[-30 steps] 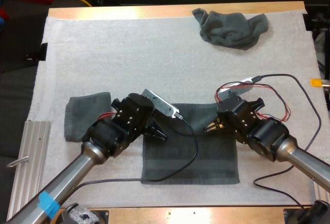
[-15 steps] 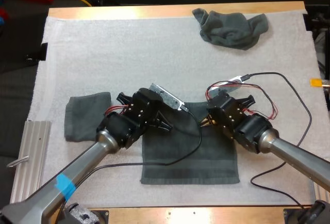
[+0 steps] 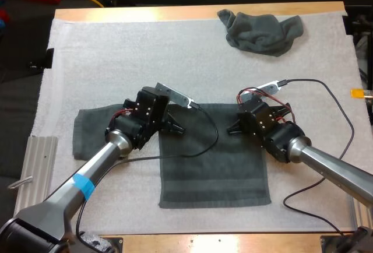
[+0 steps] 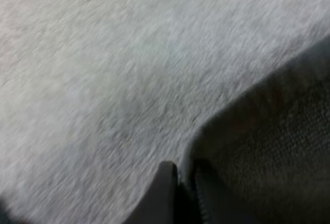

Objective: Pick towel from pile, fold and stack

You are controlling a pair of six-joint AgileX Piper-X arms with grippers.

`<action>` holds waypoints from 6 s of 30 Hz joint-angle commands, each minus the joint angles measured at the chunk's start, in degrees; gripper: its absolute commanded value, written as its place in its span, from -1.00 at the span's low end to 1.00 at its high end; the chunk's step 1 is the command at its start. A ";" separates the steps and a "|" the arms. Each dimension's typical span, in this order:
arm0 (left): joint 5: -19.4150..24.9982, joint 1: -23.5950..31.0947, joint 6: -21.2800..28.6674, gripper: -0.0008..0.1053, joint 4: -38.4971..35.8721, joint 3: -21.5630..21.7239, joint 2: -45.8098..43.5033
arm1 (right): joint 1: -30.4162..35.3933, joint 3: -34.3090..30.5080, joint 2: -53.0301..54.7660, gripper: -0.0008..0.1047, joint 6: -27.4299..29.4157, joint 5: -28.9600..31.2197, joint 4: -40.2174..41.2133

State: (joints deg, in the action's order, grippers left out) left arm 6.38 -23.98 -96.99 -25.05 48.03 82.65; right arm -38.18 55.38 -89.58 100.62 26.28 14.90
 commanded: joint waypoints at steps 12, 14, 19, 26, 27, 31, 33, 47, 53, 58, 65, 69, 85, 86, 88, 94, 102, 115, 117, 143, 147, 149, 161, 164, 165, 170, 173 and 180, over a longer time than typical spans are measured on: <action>2.37 0.01 2.20 0.33 3.25 0.20 0.80 | 0.24 0.08 -1.49 -0.11 -1.80 3.66 -4.35; 2.71 0.01 2.61 0.32 0.91 1.00 0.80 | 0.24 0.08 -1.49 0.27 -1.41 5.35 -4.48; 2.88 0.01 2.61 0.32 -5.45 3.71 0.33 | 0.24 0.08 -0.74 0.65 0.09 9.09 -0.46; 1.79 0.01 1.31 0.32 -10.55 4.29 -7.60 | 0.24 0.08 5.38 0.65 -1.80 5.98 10.39; 1.63 0.01 1.22 0.32 -10.83 4.29 -8.12 | 0.24 0.08 6.20 0.65 -1.91 5.68 10.93; 0.25 0.01 -0.95 0.32 -14.90 4.29 -14.74 | -0.11 0.08 11.60 0.65 -3.78 2.95 15.50; -0.47 0.01 -2.06 0.32 -16.93 4.29 -17.60 | -0.31 0.08 14.07 0.65 -5.79 2.40 18.55; -8.05 -7.16 -11.92 0.32 -34.39 4.29 -35.73 | -5.64 0.08 31.92 0.65 -15.39 -6.98 41.73; -8.33 -13.96 -17.84 0.32 -40.42 4.29 -39.24 | -10.44 0.08 36.42 0.65 -20.01 -9.90 47.90; -8.33 -16.64 -20.79 0.32 -46.87 4.29 -39.83 | -14.40 0.08 38.30 0.65 -24.22 -10.85 52.80; -8.56 -17.17 -21.71 0.32 -56.83 4.29 -39.83 | -19.58 0.08 38.76 0.65 -29.11 -11.19 59.04; -8.80 -17.17 -21.71 0.32 -59.25 4.29 -39.83 | -22.38 0.08 38.76 0.65 -33.05 -11.19 60.82; -11.35 -17.17 -21.96 0.32 -61.44 4.13 -39.83 | -24.67 -8.16 38.76 0.65 -46.80 -17.56 54.21; -11.35 -17.17 -21.96 0.32 -61.44 4.13 -39.83 | -24.67 -9.91 38.76 0.65 -47.11 -18.88 51.45; -11.35 -17.17 -21.96 0.32 -61.44 4.13 -39.83 | -24.67 -12.71 38.76 0.65 -48.44 -20.56 47.74; -11.35 -17.17 -21.96 0.32 -61.44 4.13 -39.83 | -24.67 -19.52 38.76 0.65 -52.23 -23.15 36.54; -13.46 -17.17 -21.96 0.32 -61.44 4.13 -39.83 | -24.67 -27.18 38.76 0.65 -59.75 -23.99 25.38; -13.89 -17.17 -21.96 0.32 -61.44 4.13 -39.83 | -20.24 -34.85 38.76 0.65 -69.08 -23.95 8.83; -13.89 -17.17 -21.96 0.32 -61.44 4.13 -39.83 | -18.67 -34.89 38.76 0.65 -69.08 -24.15 8.27; -13.89 -17.17 -21.46 0.32 -61.30 4.13 -39.83 | -15.27 -34.89 38.61 -0.13 -70.06 -23.52 6.55; -13.89 -17.17 -21.46 0.32 -61.30 4.13 -39.83 | -15.27 -34.89 38.61 -0.36 -70.06 -23.54 9.46; -13.89 -17.17 -21.46 0.32 -61.30 4.13 -39.83 | -15.27 -34.89 38.61 -0.57 -70.06 -22.92 10.59; -13.89 -17.17 -21.24 0.32 -61.30 4.13 -39.83 | -15.27 -38.07 38.61 -0.96 -68.90 -22.40 10.70; -13.89 -17.17 -21.03 0.32 -59.99 3.24 -39.83 | -15.27 -38.19 38.61 -0.96 -67.16 -22.87 10.70; -14.03 -17.17 -21.03 0.32 -59.26 2.83 -39.83 | -15.27 -38.19 38.61 -0.96 -66.76 -22.92 10.70; -20.36 -17.17 -21.51 0.32 -53.29 -2.41 -39.83 | -15.27 -38.19 38.72 -0.96 -65.79 -23.64 10.70; -20.43 -17.17 -22.48 0.32 -49.92 -4.49 -39.83 | -15.27 -38.19 38.72 -0.96 -65.79 -23.63 10.70; -20.24 -17.17 -24.94 0.32 -44.22 -8.58 -39.83 | -15.27 -38.19 38.72 -0.96 -65.79 -23.87 10.70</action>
State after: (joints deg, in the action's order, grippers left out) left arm -13.77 -40.79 -121.29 -69.78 39.37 43.19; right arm -53.84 17.96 -50.65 34.19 3.71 24.09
